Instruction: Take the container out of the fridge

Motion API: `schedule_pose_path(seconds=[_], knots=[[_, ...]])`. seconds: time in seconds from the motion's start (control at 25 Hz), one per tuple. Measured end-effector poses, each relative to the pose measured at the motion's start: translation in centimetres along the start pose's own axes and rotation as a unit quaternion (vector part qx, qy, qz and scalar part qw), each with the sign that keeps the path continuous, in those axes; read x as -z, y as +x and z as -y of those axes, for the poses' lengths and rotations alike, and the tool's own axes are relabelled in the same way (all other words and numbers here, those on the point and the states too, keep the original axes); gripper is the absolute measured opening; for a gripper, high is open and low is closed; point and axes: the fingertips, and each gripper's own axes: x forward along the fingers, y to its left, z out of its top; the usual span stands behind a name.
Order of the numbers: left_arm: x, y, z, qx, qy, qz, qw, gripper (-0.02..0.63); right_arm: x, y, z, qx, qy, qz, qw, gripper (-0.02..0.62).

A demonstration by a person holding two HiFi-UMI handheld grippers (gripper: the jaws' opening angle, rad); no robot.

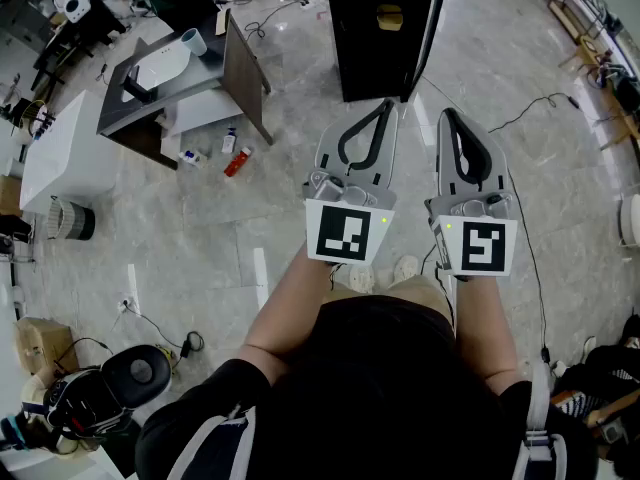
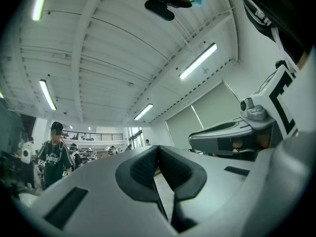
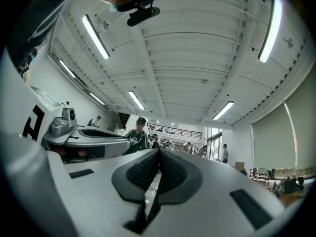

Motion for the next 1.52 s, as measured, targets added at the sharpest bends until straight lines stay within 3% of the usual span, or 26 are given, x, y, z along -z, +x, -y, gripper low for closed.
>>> schedule_pose_path(seconds=[0.96,1.12,1.52], knots=[[1.5,0.1,-3.3,-0.016,-0.009,-0.009,0.9998,0.025,0.0,1.9,-1.2,-0.004,0.006,0.004,1.000,0.037],[1.4,-0.1,-3.8,-0.016,-0.008,-0.007,0.9998,0.025,-1.2,2.4,-1.8,0.002,0.029,0.018,0.999,0.037],[2.8,1.4,-5.0,-0.012,-0.008,-0.010,0.9998,0.025,0.5,4.8,-1.4,-0.011,0.008,0.012,1.000,0.037]])
